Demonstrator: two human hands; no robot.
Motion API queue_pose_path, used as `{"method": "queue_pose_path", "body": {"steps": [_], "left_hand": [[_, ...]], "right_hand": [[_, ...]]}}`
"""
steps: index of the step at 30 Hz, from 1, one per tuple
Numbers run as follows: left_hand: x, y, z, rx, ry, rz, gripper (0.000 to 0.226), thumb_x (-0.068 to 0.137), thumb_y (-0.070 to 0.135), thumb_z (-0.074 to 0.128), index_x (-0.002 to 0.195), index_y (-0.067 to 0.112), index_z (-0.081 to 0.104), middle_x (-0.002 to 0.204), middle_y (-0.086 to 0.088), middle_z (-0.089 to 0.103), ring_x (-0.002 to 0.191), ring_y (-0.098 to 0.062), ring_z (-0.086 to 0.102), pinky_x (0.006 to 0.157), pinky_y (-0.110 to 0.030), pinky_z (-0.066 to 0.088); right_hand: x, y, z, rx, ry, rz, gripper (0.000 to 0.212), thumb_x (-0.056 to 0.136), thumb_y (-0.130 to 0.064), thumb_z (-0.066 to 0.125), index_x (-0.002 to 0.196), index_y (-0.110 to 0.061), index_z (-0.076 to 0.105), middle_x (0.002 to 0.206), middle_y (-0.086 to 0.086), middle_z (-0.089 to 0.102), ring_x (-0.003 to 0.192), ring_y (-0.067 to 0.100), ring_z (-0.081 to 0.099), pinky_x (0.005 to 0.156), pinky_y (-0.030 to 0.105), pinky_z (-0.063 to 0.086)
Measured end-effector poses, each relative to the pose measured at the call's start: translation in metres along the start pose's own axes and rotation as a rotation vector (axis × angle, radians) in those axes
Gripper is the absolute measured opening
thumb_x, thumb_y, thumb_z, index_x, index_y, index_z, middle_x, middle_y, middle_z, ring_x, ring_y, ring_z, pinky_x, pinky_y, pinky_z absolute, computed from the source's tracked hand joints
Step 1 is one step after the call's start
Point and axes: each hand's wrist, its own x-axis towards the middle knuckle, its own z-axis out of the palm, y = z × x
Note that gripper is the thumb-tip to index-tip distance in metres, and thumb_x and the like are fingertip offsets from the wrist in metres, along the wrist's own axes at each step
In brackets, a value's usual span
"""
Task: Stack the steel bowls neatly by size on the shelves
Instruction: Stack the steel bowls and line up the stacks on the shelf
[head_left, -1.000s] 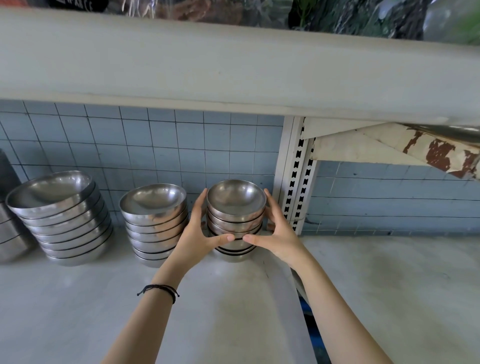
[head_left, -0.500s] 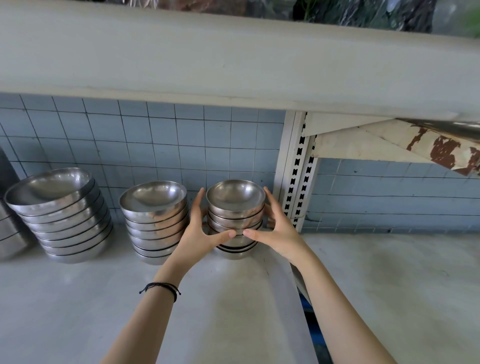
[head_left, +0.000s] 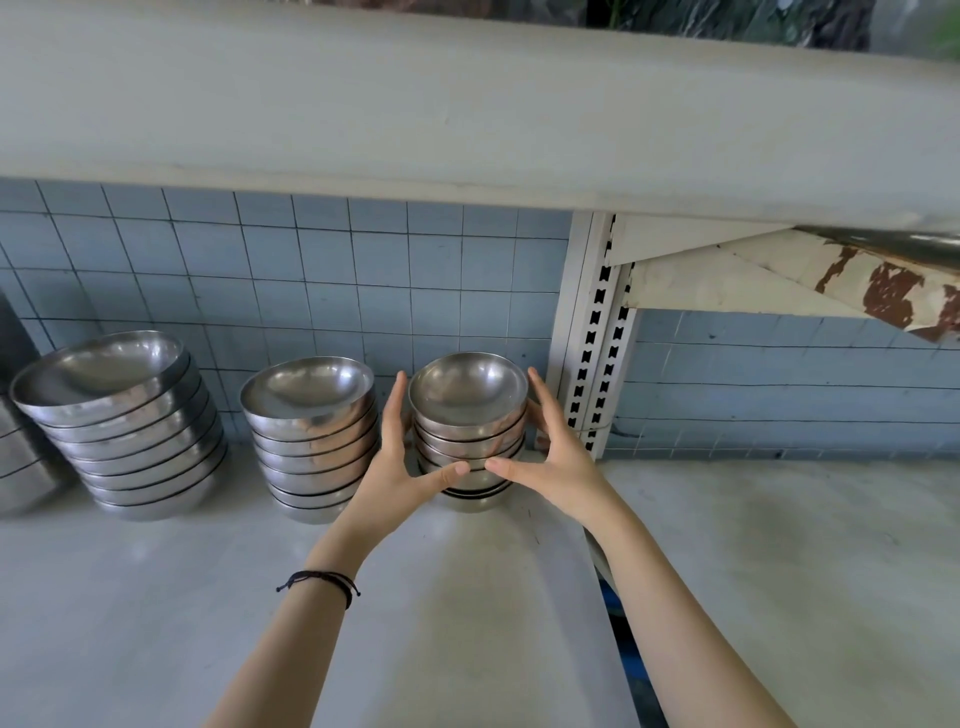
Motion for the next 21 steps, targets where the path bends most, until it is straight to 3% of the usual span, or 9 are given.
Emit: {"method": "queue_pose_path", "body": {"steps": [2,6,10,15,21], "left_hand": [[-0.001,0.001,0.0,-0.006,-0.006,0.012,0.102,0.072,0.028,0.079,0.133,0.065,0.006,0.152,0.023,0.026,0.137,0.011,0.028,0.11,-0.012,0.028],[-0.001,0.002,0.002,-0.029,-0.003,0.039,0.098,0.071,0.025,0.078,0.137,0.057,0.014,0.145,0.032,0.028,0.135,0.012,0.031,0.106,-0.007,0.03],[0.003,0.01,0.0,-0.017,-0.009,0.071,0.095,0.073,0.028,0.078,0.138,0.056,0.015,0.148,0.032,0.026,0.138,0.01,0.026,0.109,-0.009,0.027],[0.012,0.016,0.0,0.013,-0.033,0.082,0.095,0.072,0.028,0.078,0.139,0.052,0.016,0.152,0.015,0.03,0.139,0.003,0.03,0.116,-0.024,0.029],[0.008,0.0,-0.003,-0.034,-0.033,0.054,0.095,0.069,0.028,0.085,0.138,0.048,0.022,0.146,0.014,0.036,0.136,-0.005,0.039,0.114,-0.036,0.035]], "right_hand": [[-0.001,0.003,0.002,0.017,0.002,-0.002,0.108,0.074,-0.032,0.086,0.146,-0.06,0.011,0.156,-0.023,0.027,0.145,0.006,0.028,0.119,0.038,0.027],[0.0,0.006,0.004,0.064,0.008,0.01,0.107,0.072,-0.031,0.087,0.146,-0.058,0.015,0.145,-0.03,0.034,0.141,0.003,0.033,0.119,0.041,0.03],[0.003,0.007,0.005,0.122,0.027,0.0,0.112,0.059,-0.047,0.088,0.146,-0.059,0.018,0.148,-0.026,0.04,0.14,-0.001,0.036,0.119,0.041,0.031],[0.008,0.005,-0.001,0.142,0.033,-0.022,0.109,0.07,-0.024,0.089,0.149,-0.052,0.02,0.153,-0.014,0.04,0.141,0.001,0.036,0.119,0.041,0.032],[0.008,0.008,0.001,0.096,0.013,-0.017,0.106,0.072,-0.016,0.087,0.15,-0.048,0.021,0.149,-0.023,0.038,0.139,0.0,0.035,0.118,0.034,0.031]]}}
